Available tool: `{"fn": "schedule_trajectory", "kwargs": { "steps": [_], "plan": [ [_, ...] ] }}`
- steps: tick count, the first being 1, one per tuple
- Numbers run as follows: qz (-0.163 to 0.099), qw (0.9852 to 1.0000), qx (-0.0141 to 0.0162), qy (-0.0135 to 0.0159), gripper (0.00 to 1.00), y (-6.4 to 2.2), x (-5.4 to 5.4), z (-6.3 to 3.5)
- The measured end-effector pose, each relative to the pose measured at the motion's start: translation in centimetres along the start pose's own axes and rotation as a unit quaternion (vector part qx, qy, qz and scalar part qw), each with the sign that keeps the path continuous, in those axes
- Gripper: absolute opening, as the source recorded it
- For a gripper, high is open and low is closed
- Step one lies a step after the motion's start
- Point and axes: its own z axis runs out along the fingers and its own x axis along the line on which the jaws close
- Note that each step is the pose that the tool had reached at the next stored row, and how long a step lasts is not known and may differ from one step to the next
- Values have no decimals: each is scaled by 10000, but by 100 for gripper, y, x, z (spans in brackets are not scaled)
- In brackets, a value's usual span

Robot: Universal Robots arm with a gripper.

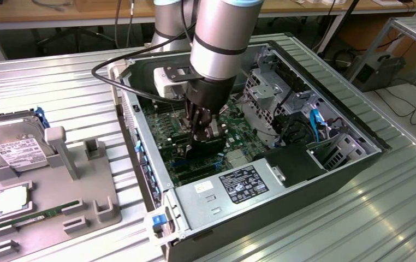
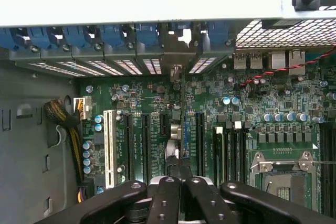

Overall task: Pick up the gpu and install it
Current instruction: 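Insert the gpu into the slot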

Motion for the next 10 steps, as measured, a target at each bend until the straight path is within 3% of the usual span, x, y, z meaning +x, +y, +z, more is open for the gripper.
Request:
{"fn": "schedule_trajectory", "kwargs": {
  "steps": [3,5,8,10],
  "plan": [
    [-1,10000,4,-7,11,1,-3,-19],
    [-1,10000,3,-6,16,5,-2,-73],
    [-1,10000,1,-1,36,10,-1,-143],
    [0,10000,10,3,36,9,-2,-136]
  ]
}}
